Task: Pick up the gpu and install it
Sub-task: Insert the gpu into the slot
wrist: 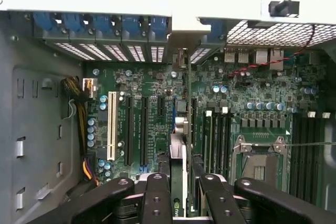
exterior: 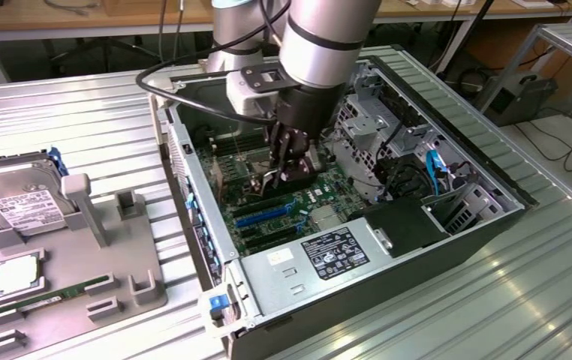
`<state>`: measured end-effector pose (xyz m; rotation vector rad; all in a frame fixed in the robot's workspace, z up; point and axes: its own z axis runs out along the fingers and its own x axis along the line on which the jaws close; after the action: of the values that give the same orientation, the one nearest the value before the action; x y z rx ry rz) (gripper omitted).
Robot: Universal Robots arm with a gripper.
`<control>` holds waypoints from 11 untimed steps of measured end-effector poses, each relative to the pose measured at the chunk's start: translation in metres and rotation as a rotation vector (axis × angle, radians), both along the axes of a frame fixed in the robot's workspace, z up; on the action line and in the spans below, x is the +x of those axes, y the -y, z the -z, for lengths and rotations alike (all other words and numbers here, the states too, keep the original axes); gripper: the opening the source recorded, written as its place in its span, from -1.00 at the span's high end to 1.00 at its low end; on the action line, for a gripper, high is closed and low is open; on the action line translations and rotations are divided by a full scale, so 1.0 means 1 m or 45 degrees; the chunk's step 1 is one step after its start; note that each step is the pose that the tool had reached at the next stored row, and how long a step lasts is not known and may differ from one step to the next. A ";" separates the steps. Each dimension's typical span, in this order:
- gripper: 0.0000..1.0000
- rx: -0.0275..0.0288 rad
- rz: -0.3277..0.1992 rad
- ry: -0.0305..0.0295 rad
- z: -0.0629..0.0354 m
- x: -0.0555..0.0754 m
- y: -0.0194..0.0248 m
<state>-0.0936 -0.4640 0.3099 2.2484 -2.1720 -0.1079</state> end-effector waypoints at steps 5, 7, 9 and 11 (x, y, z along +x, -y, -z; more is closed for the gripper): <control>0.47 0.0002 0.001 0.0002 0.0110 -0.003 0.0000; 0.47 0.0002 0.006 0.0001 0.0149 -0.005 0.0000; 0.47 -0.0002 0.006 -0.0001 0.0183 -0.005 0.0000; 0.47 0.0003 0.006 0.0001 0.0224 -0.005 0.0000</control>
<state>-0.0990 -0.4640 0.2874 2.2432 -2.1778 -0.1081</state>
